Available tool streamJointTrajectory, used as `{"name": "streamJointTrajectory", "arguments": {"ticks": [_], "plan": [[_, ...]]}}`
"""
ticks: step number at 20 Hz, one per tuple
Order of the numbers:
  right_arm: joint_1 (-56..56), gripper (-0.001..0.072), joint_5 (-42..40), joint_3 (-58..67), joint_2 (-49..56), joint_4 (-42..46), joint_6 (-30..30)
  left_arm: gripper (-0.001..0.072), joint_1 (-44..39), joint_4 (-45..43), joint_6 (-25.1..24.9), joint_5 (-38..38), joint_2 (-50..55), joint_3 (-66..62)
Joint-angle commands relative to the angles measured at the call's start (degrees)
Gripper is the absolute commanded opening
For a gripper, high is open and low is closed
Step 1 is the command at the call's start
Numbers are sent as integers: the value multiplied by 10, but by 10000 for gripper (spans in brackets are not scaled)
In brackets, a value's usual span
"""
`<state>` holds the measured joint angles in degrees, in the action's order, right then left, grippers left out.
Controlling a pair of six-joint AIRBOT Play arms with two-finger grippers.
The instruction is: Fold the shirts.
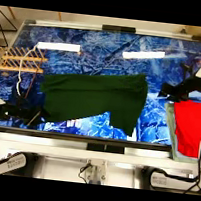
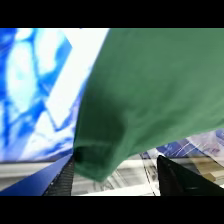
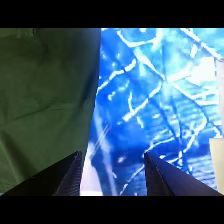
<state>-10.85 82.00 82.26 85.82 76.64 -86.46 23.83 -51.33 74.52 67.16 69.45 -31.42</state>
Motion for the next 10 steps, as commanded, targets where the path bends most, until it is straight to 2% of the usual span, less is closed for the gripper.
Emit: {"name": "streamJointTrajectory", "arguments": {"ticks": [1, 2, 3, 4, 7, 10], "plan": [[0, 493, 1, 0, 1, -4, 2, 591, -41, 0, 2, -58, 1, 8], [0, 494, 1, -5, 1, -5, 2, 522, -54, -1, 18, -67, 1, 8], [0, 494, -2, -14, 1, -10, 2, 241, -61, 0, 23, -72, 1, 8], [0, 494, -5, -25, 1, -17, 3, 47, -67, 0, 23, -72, 1, 8], [0, 494, -32, -75, 1, -47, 15, 34, -66, 0, 22, -67, -2, 7], [0, 494, -96, -130, 3, -79, 22, 34, -66, 0, 22, -67, -17, 7]]}}
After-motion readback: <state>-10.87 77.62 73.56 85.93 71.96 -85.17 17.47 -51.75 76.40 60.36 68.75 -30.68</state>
